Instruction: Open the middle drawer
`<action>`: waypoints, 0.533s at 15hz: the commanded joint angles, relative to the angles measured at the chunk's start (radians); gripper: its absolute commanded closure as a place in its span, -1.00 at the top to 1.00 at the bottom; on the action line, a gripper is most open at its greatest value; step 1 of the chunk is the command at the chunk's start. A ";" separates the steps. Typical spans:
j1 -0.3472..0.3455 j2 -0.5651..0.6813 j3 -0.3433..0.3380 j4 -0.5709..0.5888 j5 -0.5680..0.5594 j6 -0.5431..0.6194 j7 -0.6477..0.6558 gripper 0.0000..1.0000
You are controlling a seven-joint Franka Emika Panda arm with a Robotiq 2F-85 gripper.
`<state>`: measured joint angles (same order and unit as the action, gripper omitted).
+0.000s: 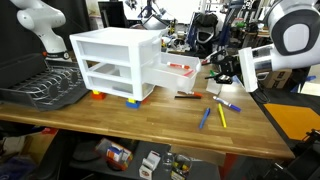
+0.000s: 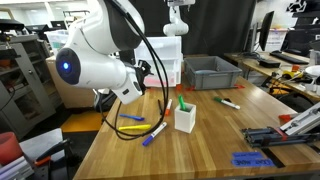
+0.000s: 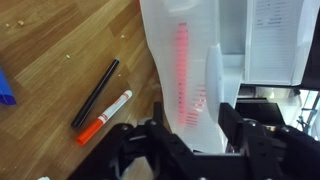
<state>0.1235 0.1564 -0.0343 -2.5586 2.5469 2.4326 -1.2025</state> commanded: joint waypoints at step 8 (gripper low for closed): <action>0.060 -0.137 0.102 0.001 -0.015 0.523 0.253 1.00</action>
<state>0.1500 0.0432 0.0292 -2.5575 2.5448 2.8126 -1.0664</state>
